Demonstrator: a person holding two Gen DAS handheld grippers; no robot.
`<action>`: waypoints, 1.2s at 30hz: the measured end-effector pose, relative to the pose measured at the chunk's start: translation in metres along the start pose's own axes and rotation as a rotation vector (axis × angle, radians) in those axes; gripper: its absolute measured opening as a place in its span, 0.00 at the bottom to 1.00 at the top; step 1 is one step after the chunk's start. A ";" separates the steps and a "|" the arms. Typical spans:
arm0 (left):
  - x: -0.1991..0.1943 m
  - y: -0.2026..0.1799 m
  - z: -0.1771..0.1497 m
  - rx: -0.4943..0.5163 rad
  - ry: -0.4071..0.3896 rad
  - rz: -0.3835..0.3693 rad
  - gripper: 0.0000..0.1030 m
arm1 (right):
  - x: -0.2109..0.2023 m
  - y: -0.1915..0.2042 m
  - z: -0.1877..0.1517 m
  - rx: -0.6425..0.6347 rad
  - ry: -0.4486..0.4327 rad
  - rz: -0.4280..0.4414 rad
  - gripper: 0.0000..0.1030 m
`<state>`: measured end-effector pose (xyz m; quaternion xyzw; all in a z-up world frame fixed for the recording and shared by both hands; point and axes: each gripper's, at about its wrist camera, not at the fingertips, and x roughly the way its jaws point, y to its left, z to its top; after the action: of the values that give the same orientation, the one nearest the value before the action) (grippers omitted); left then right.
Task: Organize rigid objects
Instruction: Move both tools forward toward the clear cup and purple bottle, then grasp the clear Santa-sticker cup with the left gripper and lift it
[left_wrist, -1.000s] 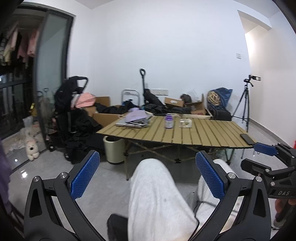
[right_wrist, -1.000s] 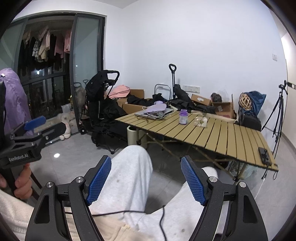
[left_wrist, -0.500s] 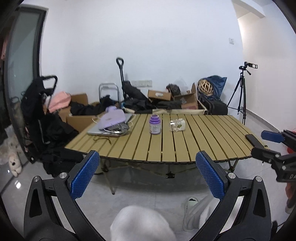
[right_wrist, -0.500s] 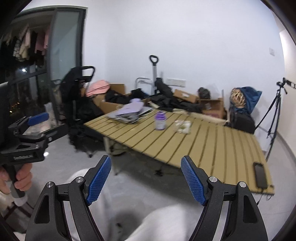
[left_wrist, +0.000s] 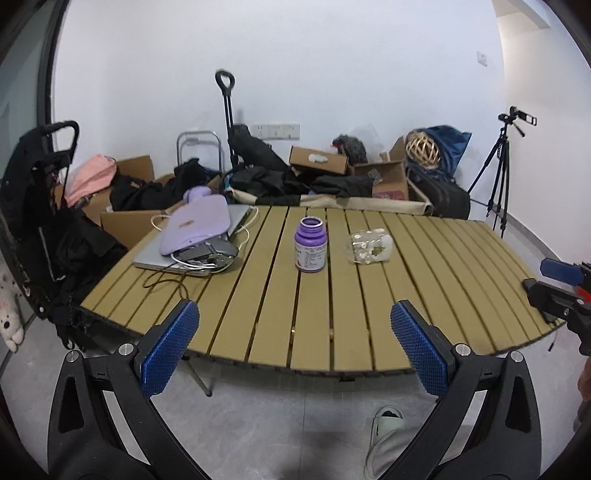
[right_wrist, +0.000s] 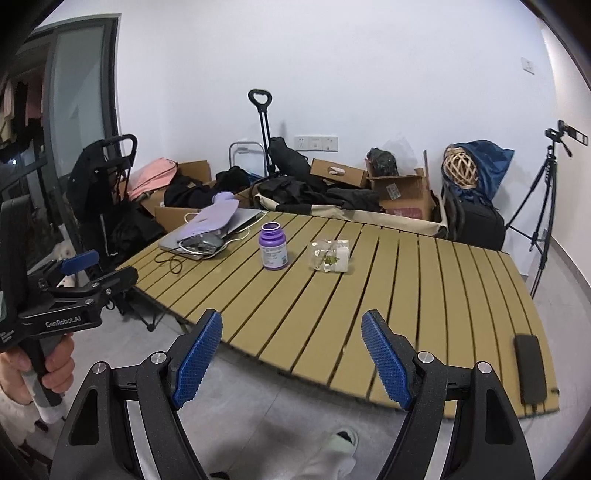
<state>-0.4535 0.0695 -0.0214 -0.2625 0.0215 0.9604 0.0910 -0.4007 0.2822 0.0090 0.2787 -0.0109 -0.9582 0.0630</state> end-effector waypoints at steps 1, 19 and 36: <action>0.010 0.002 0.002 -0.005 0.008 0.000 1.00 | 0.015 -0.002 0.006 0.001 0.007 0.010 0.80; 0.195 -0.021 0.034 0.084 0.199 -0.179 1.00 | 0.241 -0.070 0.053 0.166 0.183 0.076 0.80; 0.356 -0.183 0.047 0.817 0.501 -0.162 0.98 | 0.271 -0.198 0.045 0.198 0.289 0.021 0.80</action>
<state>-0.7445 0.3117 -0.1605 -0.4293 0.3975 0.7705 0.2531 -0.6741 0.4437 -0.1085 0.4183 -0.0988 -0.9018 0.0460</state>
